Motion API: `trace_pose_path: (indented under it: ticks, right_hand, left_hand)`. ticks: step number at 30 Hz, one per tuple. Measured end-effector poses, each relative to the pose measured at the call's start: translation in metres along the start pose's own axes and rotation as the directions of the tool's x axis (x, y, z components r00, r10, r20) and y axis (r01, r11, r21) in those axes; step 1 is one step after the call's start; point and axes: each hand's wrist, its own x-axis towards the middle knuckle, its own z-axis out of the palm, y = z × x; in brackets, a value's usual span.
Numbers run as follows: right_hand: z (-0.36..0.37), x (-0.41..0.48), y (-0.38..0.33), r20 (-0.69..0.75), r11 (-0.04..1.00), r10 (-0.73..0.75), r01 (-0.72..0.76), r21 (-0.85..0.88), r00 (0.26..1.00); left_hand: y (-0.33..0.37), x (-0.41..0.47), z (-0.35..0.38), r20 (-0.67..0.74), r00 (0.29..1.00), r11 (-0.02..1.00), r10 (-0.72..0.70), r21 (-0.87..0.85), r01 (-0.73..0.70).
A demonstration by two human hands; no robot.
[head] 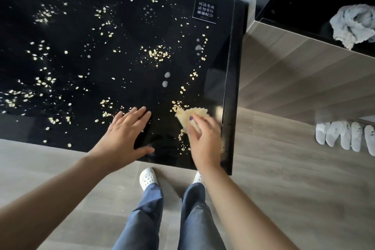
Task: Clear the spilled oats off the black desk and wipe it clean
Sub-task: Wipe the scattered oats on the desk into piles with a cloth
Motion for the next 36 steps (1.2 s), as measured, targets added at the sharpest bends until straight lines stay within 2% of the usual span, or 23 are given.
trace_pose_path:
  ticks: [3,5,7,10,13,16,19,21,24,26,28,31,36]
  right_hand:
    - [0.011,-0.006,-0.020,0.085,0.996,-0.004,-0.003,0.091,0.996]
    - [-0.001,-0.005,-0.024,0.024,0.980,0.054,-0.057,0.189,0.998]
    - [-0.023,-0.008,-0.017,-0.095,0.960,0.124,-0.095,0.264,0.988]
    - [-0.046,-0.026,0.011,-0.228,0.963,0.217,-0.170,0.208,0.949]
    - [-0.039,-0.051,0.034,-0.230,0.961,0.266,-0.239,0.138,0.936]
    - [-0.018,-0.073,0.029,-0.222,0.979,0.203,-0.194,0.064,0.954]
    - [0.003,-0.077,0.006,-0.227,0.988,0.152,-0.141,0.067,0.962]
    - [0.015,-0.072,-0.013,-0.179,0.987,0.137,-0.119,0.104,0.974]
    - [0.020,-0.060,-0.037,-0.022,0.974,0.117,-0.110,0.200,0.993]
    - [0.011,-0.050,-0.043,0.008,0.955,0.130,-0.127,0.266,0.992]
    - [-0.006,-0.036,-0.041,-0.089,0.955,0.124,-0.095,0.280,0.988]
    - [-0.023,-0.004,-0.024,-0.201,0.975,0.120,-0.077,0.210,0.972]
    - [-0.009,0.043,-0.001,-0.206,0.984,0.176,-0.167,0.057,0.963]
  left_hand:
    - [-0.003,-0.019,0.011,0.002,0.999,0.999,-0.035,0.022,0.034]
    - [-0.003,-0.026,0.015,-0.035,0.993,0.993,-0.116,-0.006,0.116]
    - [-0.003,-0.027,0.016,-0.089,0.975,0.978,-0.205,-0.055,0.201]
    - [-0.001,-0.024,0.016,-0.091,0.967,0.972,-0.236,-0.006,0.237]
    - [-0.003,-0.024,0.019,-0.072,0.966,0.969,-0.248,-0.004,0.249]
    - [-0.006,-0.027,0.022,-0.066,0.967,0.969,-0.245,0.006,0.246]
    - [-0.009,-0.026,0.022,-0.068,0.965,0.967,-0.253,-0.004,0.254]
    - [-0.010,-0.026,0.023,-0.070,0.966,0.968,-0.249,0.007,0.250]
    - [-0.012,-0.027,0.025,-0.083,0.966,0.968,-0.246,0.026,0.248]
    - [-0.013,-0.027,0.025,-0.083,0.966,0.968,-0.245,0.031,0.248]
    - [-0.014,-0.027,0.027,-0.087,0.966,0.968,-0.244,0.039,0.248]
    - [-0.016,-0.026,0.028,-0.091,0.967,0.968,-0.238,0.052,0.243]
    - [-0.020,-0.027,0.032,-0.107,0.968,0.969,-0.226,0.082,0.235]
